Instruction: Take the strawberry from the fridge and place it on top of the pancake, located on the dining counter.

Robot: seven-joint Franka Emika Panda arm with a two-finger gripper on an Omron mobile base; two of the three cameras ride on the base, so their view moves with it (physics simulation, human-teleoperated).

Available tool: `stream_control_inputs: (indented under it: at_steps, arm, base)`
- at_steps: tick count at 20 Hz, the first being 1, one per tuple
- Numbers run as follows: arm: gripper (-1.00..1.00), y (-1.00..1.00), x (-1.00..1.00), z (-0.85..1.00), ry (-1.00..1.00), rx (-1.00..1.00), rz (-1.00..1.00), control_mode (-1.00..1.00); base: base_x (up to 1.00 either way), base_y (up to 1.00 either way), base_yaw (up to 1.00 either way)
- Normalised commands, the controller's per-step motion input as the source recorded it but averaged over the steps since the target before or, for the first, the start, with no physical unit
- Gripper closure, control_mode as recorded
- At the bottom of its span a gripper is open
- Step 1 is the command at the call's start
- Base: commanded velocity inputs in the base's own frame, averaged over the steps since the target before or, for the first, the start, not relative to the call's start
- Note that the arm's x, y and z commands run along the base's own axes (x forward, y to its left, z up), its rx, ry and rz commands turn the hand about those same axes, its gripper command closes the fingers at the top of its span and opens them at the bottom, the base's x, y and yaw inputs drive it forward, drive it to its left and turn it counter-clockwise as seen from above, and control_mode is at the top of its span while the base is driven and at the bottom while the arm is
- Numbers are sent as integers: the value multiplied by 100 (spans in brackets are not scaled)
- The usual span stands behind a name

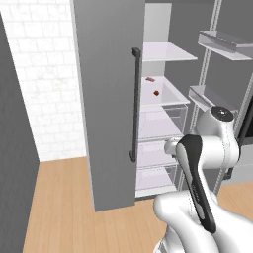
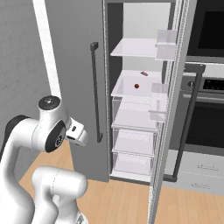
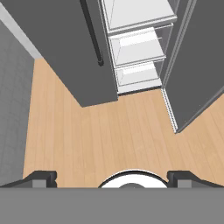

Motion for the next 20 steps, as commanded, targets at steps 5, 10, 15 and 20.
stream_control_inputs:
  at_steps: [5, 10, 15, 20]
  arm:
    - [-100, 0, 0, 0, 0, 0, 0, -100]
    - [-100, 0, 0, 0, 0, 0, 0, -100]
    - [-100, 0, 2, 0, 0, 0, 0, 100]
    - [-100, 0, 0, 0, 0, 0, 0, 100]
  base:
    - [0, 0, 0]
    - [0, 0, 0]
    - [46, 0, 2]
    - [66, 0, 2]
